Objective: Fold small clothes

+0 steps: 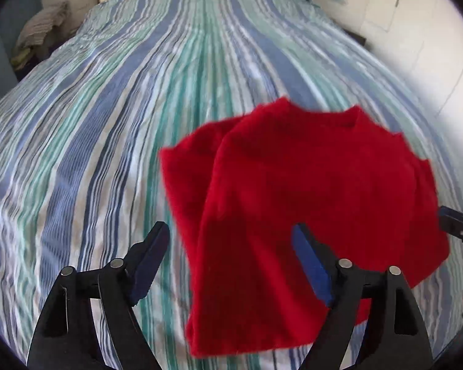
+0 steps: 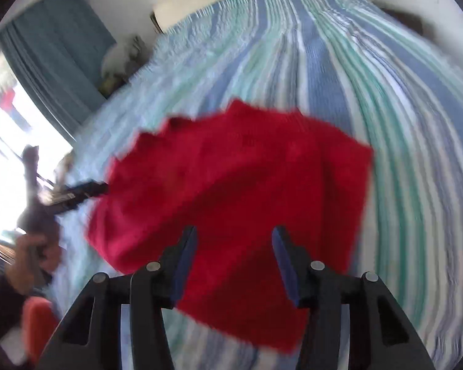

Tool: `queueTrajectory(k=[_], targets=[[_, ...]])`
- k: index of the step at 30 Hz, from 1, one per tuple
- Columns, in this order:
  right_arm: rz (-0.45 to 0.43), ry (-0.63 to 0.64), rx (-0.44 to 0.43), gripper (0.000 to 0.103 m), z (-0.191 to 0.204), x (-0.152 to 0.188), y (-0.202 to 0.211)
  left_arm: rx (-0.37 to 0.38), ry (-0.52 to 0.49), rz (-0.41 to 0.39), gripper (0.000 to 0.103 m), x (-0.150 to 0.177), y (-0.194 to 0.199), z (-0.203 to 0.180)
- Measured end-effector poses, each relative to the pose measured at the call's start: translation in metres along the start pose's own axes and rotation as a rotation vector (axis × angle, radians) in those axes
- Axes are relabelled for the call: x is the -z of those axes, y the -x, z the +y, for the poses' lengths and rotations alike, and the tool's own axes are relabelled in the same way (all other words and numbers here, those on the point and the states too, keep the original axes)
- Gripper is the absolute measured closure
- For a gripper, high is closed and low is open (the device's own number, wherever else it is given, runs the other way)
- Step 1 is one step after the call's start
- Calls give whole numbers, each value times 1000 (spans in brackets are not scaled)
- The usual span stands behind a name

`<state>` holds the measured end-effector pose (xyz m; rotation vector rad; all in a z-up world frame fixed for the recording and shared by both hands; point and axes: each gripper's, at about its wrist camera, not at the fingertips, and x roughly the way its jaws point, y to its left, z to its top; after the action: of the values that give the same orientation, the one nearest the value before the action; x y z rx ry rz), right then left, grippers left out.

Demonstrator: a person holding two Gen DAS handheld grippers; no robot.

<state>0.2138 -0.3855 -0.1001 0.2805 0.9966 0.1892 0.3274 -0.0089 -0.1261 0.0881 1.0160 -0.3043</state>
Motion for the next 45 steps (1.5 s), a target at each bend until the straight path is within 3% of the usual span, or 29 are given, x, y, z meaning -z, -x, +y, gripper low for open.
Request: queueTrajectory(k=[2,3,5,8,11,14,17,19,21,23,45], targets=[[-44,-9,16,52,5,28,22,46,83,-33,23,31,22,14],[-74,-17,34,48,8,46,38,53,109,-62,18,50,36,20],[-115,-19,102,36,10,78,61,0,112,-117,7,83,56,28],[-141,-17,226,32,15,125,81,-93,99,-147,6,119,61,43],[-100,-42,307,32,10,155,80,-203,134,-121,6,126,50,72],[-72,-87,358,28,1,174,73,-254,208,-133,3,116,36,101],[-92,-137,347,19,-7,180,70,-216,236,-22,0,118,-2,122],[-80,-127,337,7,-7,178,62,-209,221,-102,0,124,-1,123],[-67,-79,356,0,-3,178,52,-228,214,-112,0,128,1,118],[-69,-67,374,0,-4,178,49,-252,197,-121,0,129,2,113],[-116,-59,343,0,0,189,48,-232,212,-119,0,130,4,115]])
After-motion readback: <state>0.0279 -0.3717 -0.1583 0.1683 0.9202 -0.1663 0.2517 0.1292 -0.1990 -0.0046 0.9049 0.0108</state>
